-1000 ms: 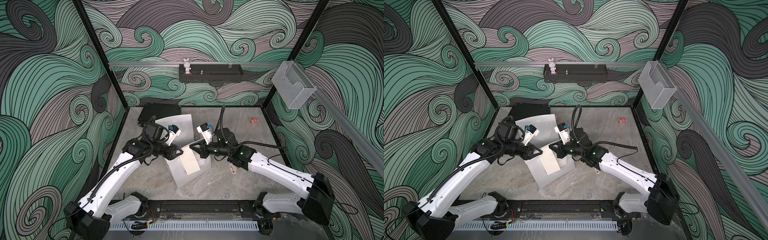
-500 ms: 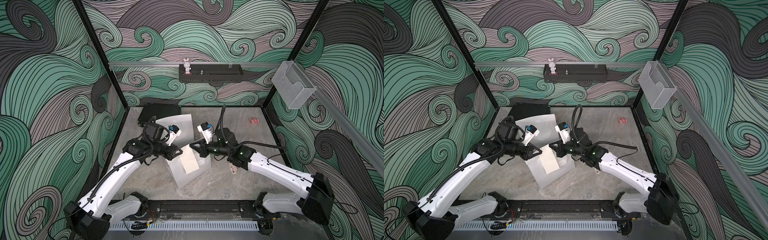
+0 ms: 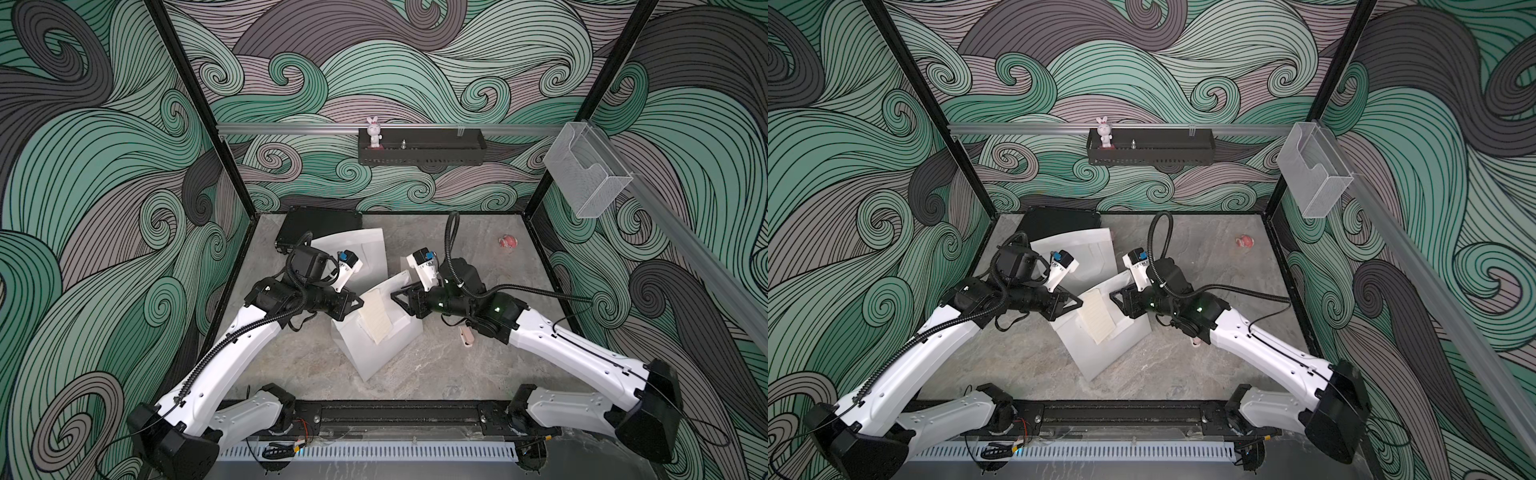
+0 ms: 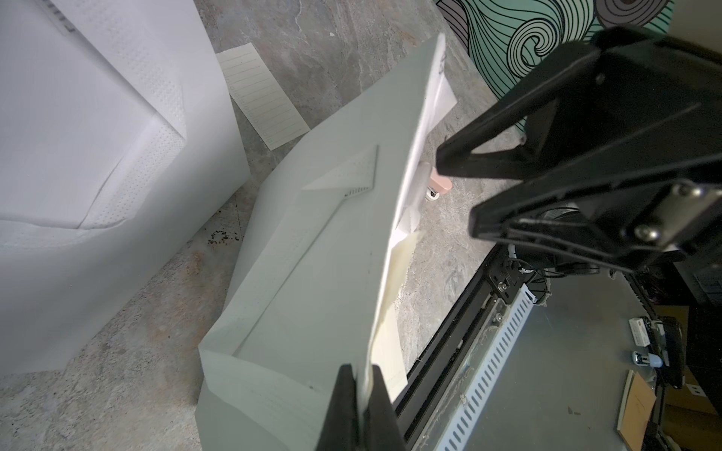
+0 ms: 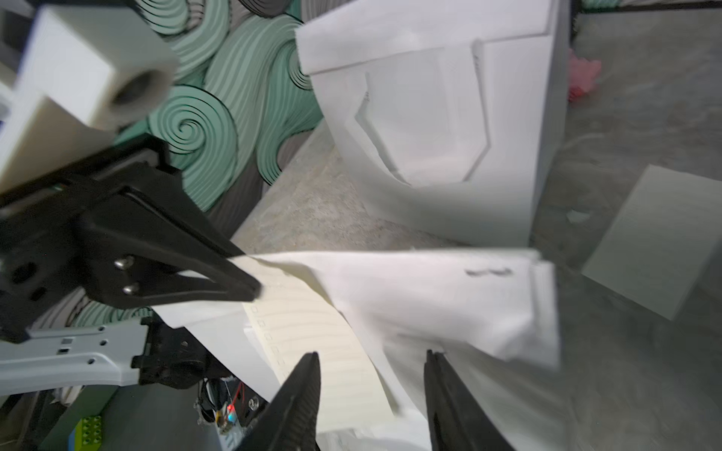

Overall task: Staple the receipts to the bags
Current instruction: Hold the receipt from the takeout bag, then pick up the stapler from the center of the board.

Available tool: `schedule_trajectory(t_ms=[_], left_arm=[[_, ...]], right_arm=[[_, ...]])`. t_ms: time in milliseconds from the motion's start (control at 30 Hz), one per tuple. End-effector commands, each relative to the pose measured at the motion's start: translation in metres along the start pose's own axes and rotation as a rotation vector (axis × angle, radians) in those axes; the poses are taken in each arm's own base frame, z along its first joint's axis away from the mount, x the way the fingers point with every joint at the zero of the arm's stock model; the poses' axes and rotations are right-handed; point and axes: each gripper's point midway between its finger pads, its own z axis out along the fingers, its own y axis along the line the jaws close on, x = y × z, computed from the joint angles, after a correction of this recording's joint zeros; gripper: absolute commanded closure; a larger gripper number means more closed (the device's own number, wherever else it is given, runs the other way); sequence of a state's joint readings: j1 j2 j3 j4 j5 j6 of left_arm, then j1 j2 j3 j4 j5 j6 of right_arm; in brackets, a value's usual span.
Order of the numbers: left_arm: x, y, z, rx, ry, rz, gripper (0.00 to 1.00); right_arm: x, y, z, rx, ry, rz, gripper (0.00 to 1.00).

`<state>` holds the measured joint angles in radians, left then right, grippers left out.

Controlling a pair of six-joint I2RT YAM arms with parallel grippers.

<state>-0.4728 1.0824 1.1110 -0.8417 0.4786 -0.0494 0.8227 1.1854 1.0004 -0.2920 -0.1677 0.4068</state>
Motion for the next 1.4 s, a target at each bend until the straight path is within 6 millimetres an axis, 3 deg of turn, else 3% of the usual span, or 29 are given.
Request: schedule_trajectory(t_ms=[0,200,300,400,733,1067,1233,1367], left_arm=[[-0.007,-0.004,-0.011,-0.017,-0.021,0.04,1.0],[-0.011,-0.005,-0.011,-0.016,-0.025,0.062,1.0],[-0.011,-0.006,-0.012,-0.015,-0.033,0.072,1.0],[-0.011,-0.008,-0.013,-0.011,-0.046,0.077,1.0],[-0.006,-0.014,-0.016,0.009,-0.058,0.085,1.0],[-0.005,-0.017,-0.019,0.015,-0.07,0.09,1.0],[-0.005,-0.019,-0.02,0.021,-0.073,0.096,1.0],[-0.004,-0.019,-0.021,0.021,-0.078,0.099,1.0]], right_arm=[[0.026,-0.052,-0.031,0.25,0.136,0.01,0.48],[0.088,-0.13,-0.079,0.575,0.414,0.156,0.48],[0.119,-0.145,-0.091,0.61,0.538,0.217,0.49],[0.137,-0.153,-0.095,0.64,0.622,0.231,0.5],[0.164,-0.169,-0.078,0.654,0.808,0.281,0.52],[0.17,-0.19,-0.064,0.696,0.852,0.3,0.52],[0.188,-0.198,-0.055,0.703,0.899,0.324,0.53],[0.186,-0.201,-0.051,0.702,0.893,0.317,0.52]])
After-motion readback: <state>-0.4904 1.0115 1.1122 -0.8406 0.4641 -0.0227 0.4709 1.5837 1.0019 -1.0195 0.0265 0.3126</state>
